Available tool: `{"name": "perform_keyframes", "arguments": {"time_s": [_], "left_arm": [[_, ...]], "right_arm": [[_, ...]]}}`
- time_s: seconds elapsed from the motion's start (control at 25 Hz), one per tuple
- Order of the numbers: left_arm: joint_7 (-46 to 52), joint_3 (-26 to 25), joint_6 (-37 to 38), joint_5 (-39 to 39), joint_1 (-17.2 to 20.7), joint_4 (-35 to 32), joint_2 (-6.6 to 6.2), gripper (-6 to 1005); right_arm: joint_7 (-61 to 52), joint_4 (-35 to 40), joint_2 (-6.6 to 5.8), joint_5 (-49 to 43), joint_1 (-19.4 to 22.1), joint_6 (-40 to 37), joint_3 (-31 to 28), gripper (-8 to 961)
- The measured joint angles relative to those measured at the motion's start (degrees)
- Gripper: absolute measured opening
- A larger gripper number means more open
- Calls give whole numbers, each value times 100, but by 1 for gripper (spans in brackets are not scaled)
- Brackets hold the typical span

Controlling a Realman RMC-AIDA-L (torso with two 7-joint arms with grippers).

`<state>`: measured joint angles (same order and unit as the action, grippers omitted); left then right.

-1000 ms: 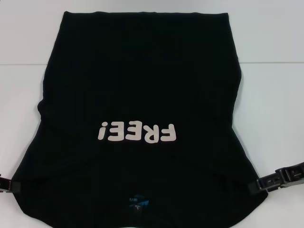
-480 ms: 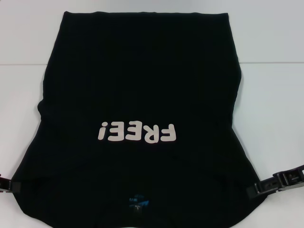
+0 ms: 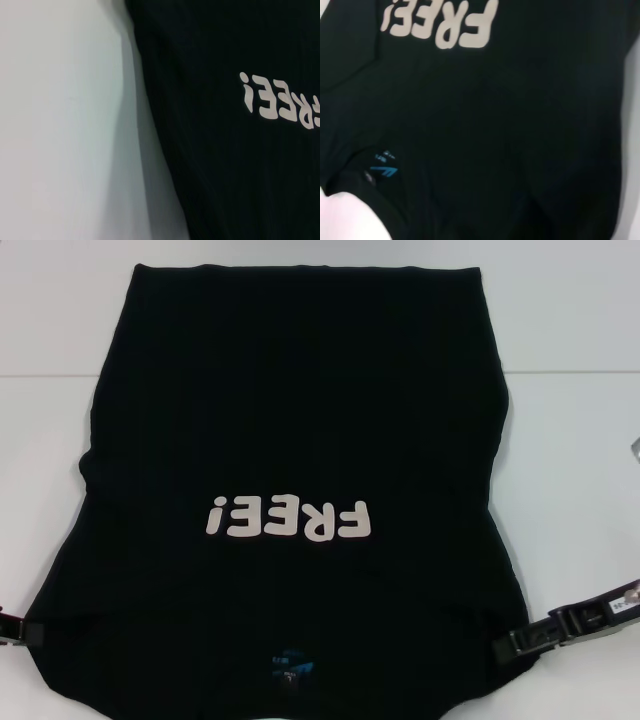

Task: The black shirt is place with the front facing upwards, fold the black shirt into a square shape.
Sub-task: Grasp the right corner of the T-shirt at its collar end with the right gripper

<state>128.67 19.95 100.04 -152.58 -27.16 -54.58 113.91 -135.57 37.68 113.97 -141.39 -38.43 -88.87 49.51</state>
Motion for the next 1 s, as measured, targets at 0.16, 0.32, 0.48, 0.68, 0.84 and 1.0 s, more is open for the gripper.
{"name": "perform_keyframes", "arguments": {"time_s": [0.16, 0.32, 0.48, 0.68, 0.84, 1.0], "left_arm": [[0, 0, 7, 0, 0, 0, 0, 33], [0, -6, 20, 7, 0, 0, 0, 33], [0, -10, 40, 9, 0, 0, 0, 34], [0, -18, 56, 16, 0, -8, 0, 33], [0, -18, 84, 17, -4, -12, 0, 33], [0, -21, 88, 18, -6, -26, 0, 34]], "right_arm": [[74, -138, 17, 41, -101, 2, -36, 804], [108, -195, 66, 79, -168, 44, -39, 790], [141, -204, 107, 124, -217, 71, -39, 776], [132, -204, 116, 121, -236, 120, -19, 758], [97, -204, 107, 92, -248, 139, 1, 685], [93, -204, 70, 88, -253, 96, 0, 593]]}}
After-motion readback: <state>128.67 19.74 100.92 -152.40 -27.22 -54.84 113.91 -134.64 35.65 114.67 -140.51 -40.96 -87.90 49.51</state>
